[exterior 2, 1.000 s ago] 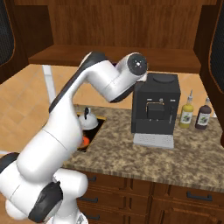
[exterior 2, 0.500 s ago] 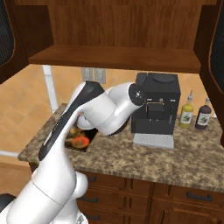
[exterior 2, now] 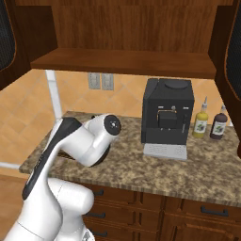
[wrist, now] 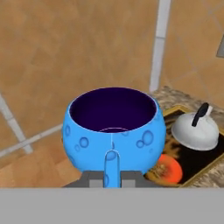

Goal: Pick the kettle from the counter and place it on the tray. Then pick the mug from the cabinet and place it on the tray. Then close the cabinet doors.

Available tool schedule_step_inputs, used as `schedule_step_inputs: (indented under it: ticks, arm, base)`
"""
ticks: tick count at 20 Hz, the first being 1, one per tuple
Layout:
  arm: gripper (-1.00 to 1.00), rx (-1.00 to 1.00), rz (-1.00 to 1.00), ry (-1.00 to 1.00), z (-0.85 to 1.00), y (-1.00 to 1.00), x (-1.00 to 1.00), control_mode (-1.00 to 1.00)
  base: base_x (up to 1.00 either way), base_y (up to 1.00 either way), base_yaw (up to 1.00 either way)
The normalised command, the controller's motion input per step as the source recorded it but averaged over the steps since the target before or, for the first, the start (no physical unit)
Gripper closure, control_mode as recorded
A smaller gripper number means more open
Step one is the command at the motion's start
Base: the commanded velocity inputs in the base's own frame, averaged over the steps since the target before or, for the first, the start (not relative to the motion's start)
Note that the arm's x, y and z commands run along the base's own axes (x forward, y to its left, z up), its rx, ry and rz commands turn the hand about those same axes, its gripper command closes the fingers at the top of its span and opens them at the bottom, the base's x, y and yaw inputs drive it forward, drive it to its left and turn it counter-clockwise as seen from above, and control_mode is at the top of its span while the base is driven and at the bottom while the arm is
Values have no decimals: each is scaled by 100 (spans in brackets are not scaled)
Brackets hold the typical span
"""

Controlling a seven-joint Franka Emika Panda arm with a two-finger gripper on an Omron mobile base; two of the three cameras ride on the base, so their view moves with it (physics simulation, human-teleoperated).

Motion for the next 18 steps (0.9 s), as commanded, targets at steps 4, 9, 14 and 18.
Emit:
schedule_step_inputs:
  ticks: [4, 9, 14, 18]
  arm:
    - [100, 0, 0, 13, -66, 28, 87, -100]
    - [100, -2, 7, 15, -62, 30, 76, -100]
    - [100, -2, 15, 17, -46, 6, 71, -100]
    - [100, 0, 14, 9, -36, 0, 66, -100]
  base:
    - [0, 0, 0]
    - [0, 0, 0]
    - [0, 0, 0]
    - [0, 0, 0]
